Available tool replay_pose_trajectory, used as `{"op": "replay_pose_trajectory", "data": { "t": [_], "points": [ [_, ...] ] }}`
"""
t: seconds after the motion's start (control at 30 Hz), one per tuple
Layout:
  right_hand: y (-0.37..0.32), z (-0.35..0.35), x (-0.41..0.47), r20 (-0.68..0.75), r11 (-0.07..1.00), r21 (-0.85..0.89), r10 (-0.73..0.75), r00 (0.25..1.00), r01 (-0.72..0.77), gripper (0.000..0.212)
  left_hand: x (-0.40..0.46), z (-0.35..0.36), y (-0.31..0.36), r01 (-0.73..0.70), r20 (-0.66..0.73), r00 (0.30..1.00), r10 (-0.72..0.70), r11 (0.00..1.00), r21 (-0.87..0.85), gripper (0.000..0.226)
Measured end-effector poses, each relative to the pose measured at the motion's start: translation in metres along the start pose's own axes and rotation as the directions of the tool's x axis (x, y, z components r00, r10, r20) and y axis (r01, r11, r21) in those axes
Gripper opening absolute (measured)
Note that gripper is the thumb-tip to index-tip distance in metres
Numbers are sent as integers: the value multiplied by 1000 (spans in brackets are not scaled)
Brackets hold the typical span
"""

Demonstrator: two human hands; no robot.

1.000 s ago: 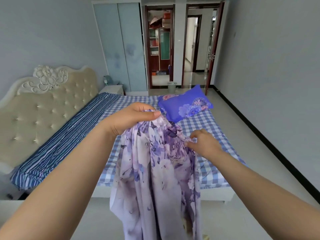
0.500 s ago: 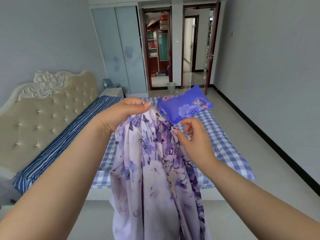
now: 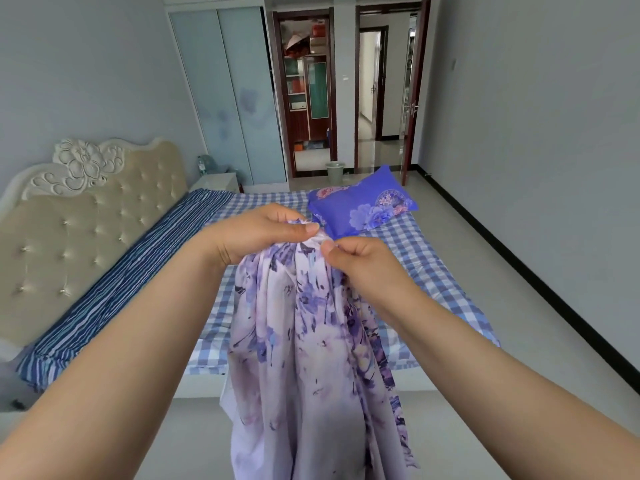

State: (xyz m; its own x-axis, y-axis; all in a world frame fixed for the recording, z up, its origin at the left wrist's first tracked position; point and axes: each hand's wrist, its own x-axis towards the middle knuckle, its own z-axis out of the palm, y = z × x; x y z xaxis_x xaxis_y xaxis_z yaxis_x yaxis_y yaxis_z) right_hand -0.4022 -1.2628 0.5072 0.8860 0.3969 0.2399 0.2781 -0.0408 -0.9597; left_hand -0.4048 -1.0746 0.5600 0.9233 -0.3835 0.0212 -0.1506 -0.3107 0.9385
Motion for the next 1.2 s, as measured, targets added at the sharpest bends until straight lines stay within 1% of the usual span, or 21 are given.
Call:
{"op": "replay_pose_trajectory", "data": {
  "t": [0.07, 0.13, 0.17, 0.27, 0.37, 0.47, 0.53, 0.6, 0.67, 0.7, 0.73, 0.8, 0.83, 0.87, 0.93, 0.97, 1.0, 1.07, 1.13, 1.17, 1.2],
  "points": [
    [-1, -7, 6, -8, 990, 113, 89, 996, -88, 42, -1, 2, 0, 22, 2, 1000, -22, 999, 23, 28],
    [-1, -11, 9, 23, 986, 118, 119, 993, -120, 43, -3, 3, -2, 20, 2, 1000, -20, 999, 30, 24],
    [1, -12, 9, 67, 987, 101, 117, 991, -123, 42, -4, 3, -4, 15, -2, 1000, -15, 1000, 25, 26],
    [10, -12, 2, 248, 988, -25, 151, 957, -149, 22, -8, -2, -10, -2, -36, 999, 3, 1000, 11, 44],
    [41, -13, -8, 386, 949, -242, 283, 878, -200, 25, -11, -10, -17, -7, -130, 992, 10, 1000, 23, 67],
    [83, -14, -26, 429, 885, -395, 414, 803, -246, 43, -19, -20, -19, -13, -153, 988, 6, 999, -40, 61],
    [111, -21, -38, 430, 853, -401, 496, 754, -333, 51, -24, -25, -17, -22, -149, 989, 10, 996, -82, 58],
    [130, -39, -46, 467, 819, -389, 570, 676, -422, 31, -28, -28, -14, -33, -134, 991, 16, 992, -119, 54],
    [137, -58, -48, 548, 801, -362, 597, 586, -477, 25, -31, -28, -12, -32, -107, 994, 18, 991, -127, 50],
    [139, -65, -47, 558, 805, -352, 590, 583, -478, 21, -32, -26, -11, -28, -95, 995, 16, 991, -128, 50],
    [137, -69, -46, 533, 821, -329, 570, 626, -467, 14, -32, -25, -10, -25, -85, 996, 14, 991, -128, 49],
    [139, -67, -41, 316, 862, -300, 494, 810, -408, 28, -31, -22, -9, -22, -70, 997, 13, 991, -132, 49],
    [146, -63, -39, 210, 871, -329, 444, 871, -364, 33, -31, -20, -8, -26, -64, 998, 17, 991, -128, 48],
    [153, -58, -38, 180, 869, -379, 408, 895, -320, 32, -30, -19, -8, -32, -58, 998, 25, 992, -121, 48],
    [169, -43, -45, 231, 816, -520, 420, 878, -253, 11, -29, -18, -5, -44, -43, 998, 40, 993, -109, 46],
    [179, -36, -49, 242, 793, -549, 453, 858, -264, 10, -29, -17, -4, -46, -37, 998, 42, 993, -108, 46],
    [189, -31, -53, 214, 789, -538, 468, 857, -296, 16, -30, -17, -3, -43, -30, 999, 40, 992, -115, 45],
    [200, -21, -56, 62, 818, -441, 438, 897, -369, 14, -32, -19, -1, -31, -9, 1000, 30, 991, -132, 44],
    [205, -15, -54, -83, 845, -346, 405, 910, -408, 22, -34, -21, 0, -22, -18, 1000, 19, 991, -135, 44],
    [208, -14, -51, -98, 855, -332, 388, 916, -398, 26, -36, -22, 1, -24, -33, 999, 20, 991, -135, 45],
    [207, -12, -48, -72, 859, -349, 373, 925, -374, 24, -37, -22, 2, -32, -43, 999, 27, 990, -134, 45]
  ]
}}
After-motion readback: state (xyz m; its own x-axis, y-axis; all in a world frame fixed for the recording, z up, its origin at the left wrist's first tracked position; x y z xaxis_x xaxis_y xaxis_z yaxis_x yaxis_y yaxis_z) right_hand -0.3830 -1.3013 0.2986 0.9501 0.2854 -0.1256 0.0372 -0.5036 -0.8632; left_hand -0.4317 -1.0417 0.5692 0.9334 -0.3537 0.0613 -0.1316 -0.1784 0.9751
